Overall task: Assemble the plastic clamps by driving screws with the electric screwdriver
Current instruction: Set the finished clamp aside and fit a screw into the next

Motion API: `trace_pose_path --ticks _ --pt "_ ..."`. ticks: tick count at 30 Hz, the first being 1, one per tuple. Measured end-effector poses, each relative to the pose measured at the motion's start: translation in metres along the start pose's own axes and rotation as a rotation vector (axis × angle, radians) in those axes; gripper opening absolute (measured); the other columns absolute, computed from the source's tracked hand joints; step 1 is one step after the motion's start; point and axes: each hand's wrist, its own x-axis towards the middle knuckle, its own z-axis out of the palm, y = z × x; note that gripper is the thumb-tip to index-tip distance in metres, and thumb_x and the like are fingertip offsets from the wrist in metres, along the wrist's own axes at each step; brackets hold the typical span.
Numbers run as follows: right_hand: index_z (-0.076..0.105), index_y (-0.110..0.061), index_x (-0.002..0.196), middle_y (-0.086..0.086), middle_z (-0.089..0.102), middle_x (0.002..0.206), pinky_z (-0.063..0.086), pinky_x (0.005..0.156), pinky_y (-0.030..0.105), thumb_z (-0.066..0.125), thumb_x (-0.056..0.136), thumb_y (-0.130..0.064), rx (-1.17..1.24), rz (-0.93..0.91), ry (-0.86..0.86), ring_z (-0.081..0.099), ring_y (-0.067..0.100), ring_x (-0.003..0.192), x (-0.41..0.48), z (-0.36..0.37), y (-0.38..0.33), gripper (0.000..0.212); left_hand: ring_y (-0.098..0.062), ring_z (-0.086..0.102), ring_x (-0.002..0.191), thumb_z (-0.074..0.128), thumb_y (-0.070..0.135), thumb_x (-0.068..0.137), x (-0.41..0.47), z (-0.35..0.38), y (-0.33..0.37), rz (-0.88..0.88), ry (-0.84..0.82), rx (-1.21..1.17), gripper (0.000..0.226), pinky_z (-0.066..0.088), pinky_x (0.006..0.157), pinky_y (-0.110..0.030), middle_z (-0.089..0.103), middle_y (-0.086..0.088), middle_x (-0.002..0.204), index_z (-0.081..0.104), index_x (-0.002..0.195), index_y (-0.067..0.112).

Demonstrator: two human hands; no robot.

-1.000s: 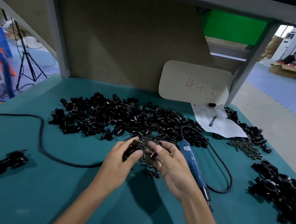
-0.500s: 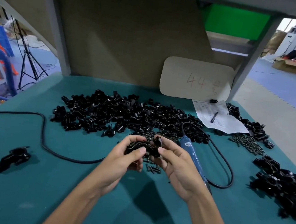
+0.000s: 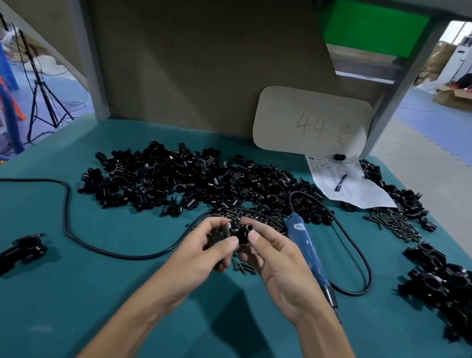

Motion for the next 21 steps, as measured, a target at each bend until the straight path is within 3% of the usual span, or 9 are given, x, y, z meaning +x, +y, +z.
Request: trace_pose_path --ticks 2,4,8,11,14,19,21 --pt "0.07 -0.014 0.121 0.015 0.074 0.107 0.058 0.081 0.031 0.068 0.093 -0.027 -0.005 -0.007 0.028 0.068 0.023 0.084 0.001 0.007 0.0 0.032 -0.007 0.058 0.072 0.063 0.041 0.087 0.001 0.002 -0.001 0.048 0.022 0.118 0.023 0.048 0.071 -0.022 0.063 0.012 0.076 0.06 0.11 0.043" --pt "0.071 -0.018 0.116 0.016 0.075 0.109 0.059 0.083 0.03 0.071 0.091 -0.031 0.048 -0.007 0.032 0.072 0.023 0.087 0.001 0.01 0.0 0.028 0.0 0.062 0.088 0.061 0.05 0.087 0.0 0.002 -0.001 0.115 0.066 0.296 0.025 0.047 0.081 -0.02 0.066 0.021 0.094 0.057 0.111 0.055" --pt "0.078 -0.022 0.103 0.011 0.076 0.109 0.058 0.083 0.026 0.072 0.089 -0.03 0.095 -0.032 0.026 0.074 0.019 0.092 0.0 0.012 -0.002 0.018 0.003 0.054 0.113 0.058 0.055 0.089 -0.003 -0.003 0.004 0.231 0.174 0.572 0.032 0.042 0.095 -0.017 0.05 0.028 0.115 0.055 0.12 0.06" --pt "0.077 -0.021 0.114 0.009 0.076 0.114 0.058 0.09 0.029 0.066 0.094 -0.037 0.046 -0.041 0.002 0.072 0.02 0.102 -0.001 0.014 -0.002 0.028 -0.002 0.053 0.116 0.052 0.052 0.095 -0.005 0.0 0.008 0.291 0.172 0.667 0.041 0.038 0.093 -0.009 0.049 0.026 0.118 0.054 0.135 0.047" --pt "0.075 -0.021 0.122 0.01 0.074 0.122 0.056 0.089 0.023 0.054 0.103 -0.032 0.057 -0.054 -0.046 0.071 0.02 0.112 -0.005 0.018 -0.004 0.03 0.0 0.052 0.114 0.045 0.05 0.097 -0.007 0.005 0.01 0.315 0.202 0.707 0.042 0.039 0.09 -0.011 0.046 0.028 0.121 0.051 0.138 0.044" --pt "0.075 -0.027 0.122 0.003 0.075 0.119 0.055 0.095 0.028 0.05 0.107 -0.031 -0.096 -0.079 0.031 0.069 0.015 0.113 -0.007 0.021 -0.002 0.029 0.004 0.053 0.102 0.035 0.062 0.099 -0.009 0.007 0.012 0.339 0.244 0.872 0.037 0.038 0.078 -0.009 0.04 0.028 0.115 0.04 0.134 0.052" --pt "0.076 -0.025 0.116 0.003 0.076 0.112 0.055 0.089 0.026 0.054 0.105 -0.031 -0.095 -0.073 0.072 0.067 0.013 0.1 -0.007 0.022 -0.001 0.025 0.003 0.052 0.099 0.032 0.066 0.097 -0.01 0.005 0.012 0.327 0.255 0.919 0.041 0.036 0.078 -0.009 0.041 0.027 0.112 0.039 0.135 0.052"
